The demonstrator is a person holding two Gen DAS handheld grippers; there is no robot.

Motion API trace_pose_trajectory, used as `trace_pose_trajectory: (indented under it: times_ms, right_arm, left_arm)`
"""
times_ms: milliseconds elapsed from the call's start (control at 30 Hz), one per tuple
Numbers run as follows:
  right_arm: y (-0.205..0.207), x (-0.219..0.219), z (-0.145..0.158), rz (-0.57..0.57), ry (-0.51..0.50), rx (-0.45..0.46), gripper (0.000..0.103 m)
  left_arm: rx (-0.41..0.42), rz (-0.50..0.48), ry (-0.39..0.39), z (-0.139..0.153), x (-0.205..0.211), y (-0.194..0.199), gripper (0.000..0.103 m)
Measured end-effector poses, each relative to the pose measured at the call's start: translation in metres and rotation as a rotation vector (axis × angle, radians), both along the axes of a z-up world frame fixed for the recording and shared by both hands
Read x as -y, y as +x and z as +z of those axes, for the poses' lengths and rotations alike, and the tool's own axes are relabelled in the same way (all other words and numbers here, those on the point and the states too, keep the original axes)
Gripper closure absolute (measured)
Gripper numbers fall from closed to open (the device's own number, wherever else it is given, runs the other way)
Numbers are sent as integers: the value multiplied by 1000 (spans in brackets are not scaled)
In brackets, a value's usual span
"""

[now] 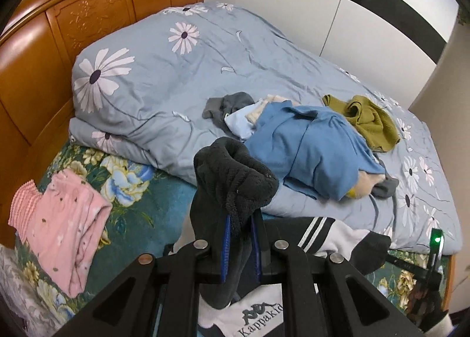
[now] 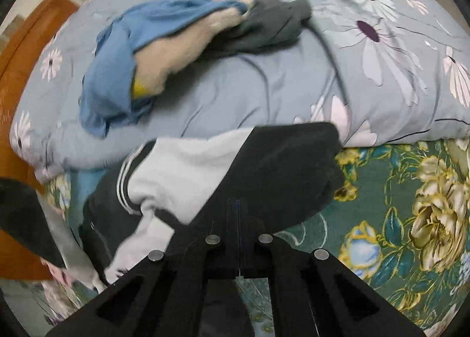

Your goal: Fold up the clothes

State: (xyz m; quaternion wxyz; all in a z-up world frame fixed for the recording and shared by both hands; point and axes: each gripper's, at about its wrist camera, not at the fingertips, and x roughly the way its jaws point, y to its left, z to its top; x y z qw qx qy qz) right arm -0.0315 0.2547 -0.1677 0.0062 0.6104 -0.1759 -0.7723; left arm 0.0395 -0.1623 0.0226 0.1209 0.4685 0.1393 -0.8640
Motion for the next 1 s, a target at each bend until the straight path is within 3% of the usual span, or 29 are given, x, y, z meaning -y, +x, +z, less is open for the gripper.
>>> trace_pose_trajectory:
  times_ms: [133, 200, 233, 267, 433, 533, 600, 667, 800, 867, 933, 967, 1000]
  right_arm:
    - [17, -21, -24, -112, -132, 12, 101]
    - [30, -37, -41, -232, -219, 21, 81]
    - [39, -46, -53, -312, -272, 28, 61]
    - [46, -53, -64, -381, -317, 31, 53]
    - [72, -76, -108, -675, -474, 29, 52]
    - [72, -80, -127, -776, -508, 26, 52]
    - [69, -79, -134, -807, -519, 17, 46]
    - [66, -77, -136, -843, -543, -7, 28]
    - [54, -69, -127, -824, -517, -27, 34]
    - [48, -68, -125, -809, -523, -18, 65]
    - [41, -67, -124, -792, -520, 10, 77]
    - [37, -67, -123, -782, -518, 21, 90]
    - [35, -66, -120, -773, -519, 21, 90]
  left_arm:
    - [4, 22, -26, 2, 9, 7, 89]
    - [5, 40, -36, 3, 16, 11, 89]
    - [7, 48, -41, 2, 20, 13, 88]
    - [9, 56, -45, 1, 24, 15, 88]
    - [41, 104, -51, -8, 40, 19, 87]
    - [60, 102, -68, -12, 42, 18, 86]
    - [72, 99, -77, -14, 43, 17, 86]
    - [80, 99, -83, -16, 44, 16, 86]
    - [91, 106, -81, -19, 44, 13, 86]
    - [91, 105, -77, -19, 43, 11, 86]
    - [89, 94, -80, -17, 39, 8, 86]
    - [86, 91, -80, -15, 37, 6, 86]
    - [83, 88, -80, -13, 36, 5, 86]
